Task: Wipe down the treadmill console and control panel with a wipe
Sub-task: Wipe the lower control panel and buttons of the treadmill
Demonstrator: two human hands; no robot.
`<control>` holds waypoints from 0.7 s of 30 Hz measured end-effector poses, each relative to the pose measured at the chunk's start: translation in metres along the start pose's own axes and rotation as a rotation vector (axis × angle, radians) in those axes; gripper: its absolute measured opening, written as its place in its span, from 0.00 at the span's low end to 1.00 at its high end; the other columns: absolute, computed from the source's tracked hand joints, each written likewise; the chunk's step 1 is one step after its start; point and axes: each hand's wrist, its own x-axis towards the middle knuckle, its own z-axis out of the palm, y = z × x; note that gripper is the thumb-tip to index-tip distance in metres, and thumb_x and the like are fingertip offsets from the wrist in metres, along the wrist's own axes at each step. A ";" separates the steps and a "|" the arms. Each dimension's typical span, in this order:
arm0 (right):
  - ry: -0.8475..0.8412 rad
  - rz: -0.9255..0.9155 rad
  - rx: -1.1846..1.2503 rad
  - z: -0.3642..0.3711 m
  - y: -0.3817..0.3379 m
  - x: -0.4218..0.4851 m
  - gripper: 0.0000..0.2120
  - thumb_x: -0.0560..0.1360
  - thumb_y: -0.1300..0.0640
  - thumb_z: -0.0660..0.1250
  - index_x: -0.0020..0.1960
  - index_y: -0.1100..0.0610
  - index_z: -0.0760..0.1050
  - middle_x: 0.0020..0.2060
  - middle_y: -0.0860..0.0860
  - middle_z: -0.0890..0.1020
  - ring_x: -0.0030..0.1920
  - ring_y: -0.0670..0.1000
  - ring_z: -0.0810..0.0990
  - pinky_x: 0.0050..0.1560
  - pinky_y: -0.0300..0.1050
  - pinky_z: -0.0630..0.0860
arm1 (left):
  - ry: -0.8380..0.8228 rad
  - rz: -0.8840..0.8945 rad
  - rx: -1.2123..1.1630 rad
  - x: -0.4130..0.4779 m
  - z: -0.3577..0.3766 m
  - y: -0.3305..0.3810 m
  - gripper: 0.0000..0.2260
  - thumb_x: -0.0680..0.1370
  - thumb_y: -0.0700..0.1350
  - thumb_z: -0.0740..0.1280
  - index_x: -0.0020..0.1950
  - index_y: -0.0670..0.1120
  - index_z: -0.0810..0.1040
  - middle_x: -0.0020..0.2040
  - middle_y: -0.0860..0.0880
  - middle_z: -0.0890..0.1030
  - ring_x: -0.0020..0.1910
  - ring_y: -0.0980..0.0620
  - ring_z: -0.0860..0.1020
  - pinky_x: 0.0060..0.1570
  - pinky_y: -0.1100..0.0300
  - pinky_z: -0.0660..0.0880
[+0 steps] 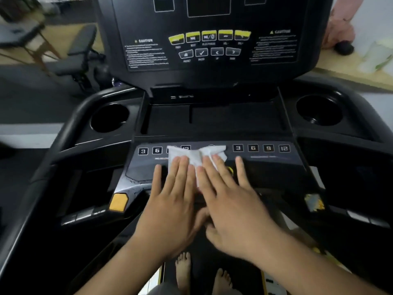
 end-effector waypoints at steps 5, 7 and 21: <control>0.003 -0.007 -0.043 -0.016 -0.005 0.043 0.49 0.74 0.43 0.63 0.78 0.59 0.32 0.77 0.58 0.33 0.75 0.58 0.28 0.72 0.69 0.34 | -0.093 -0.136 0.027 0.020 -0.005 -0.022 0.41 0.79 0.66 0.33 0.79 0.37 0.53 0.79 0.35 0.53 0.79 0.36 0.47 0.75 0.36 0.48; -0.007 -0.018 -0.087 -0.020 -0.020 0.065 0.52 0.73 0.43 0.65 0.77 0.59 0.30 0.77 0.59 0.32 0.75 0.60 0.28 0.72 0.70 0.35 | -0.076 -0.196 0.016 0.023 -0.006 -0.036 0.40 0.78 0.65 0.36 0.79 0.37 0.51 0.79 0.35 0.52 0.79 0.36 0.47 0.75 0.34 0.45; -0.022 -0.190 -0.149 -0.024 -0.076 0.105 0.54 0.70 0.40 0.67 0.78 0.60 0.35 0.78 0.60 0.36 0.77 0.60 0.33 0.71 0.73 0.38 | -0.040 -0.343 -0.372 -0.016 -0.016 -0.091 0.38 0.74 0.64 0.45 0.79 0.43 0.54 0.77 0.45 0.63 0.77 0.49 0.59 0.77 0.46 0.53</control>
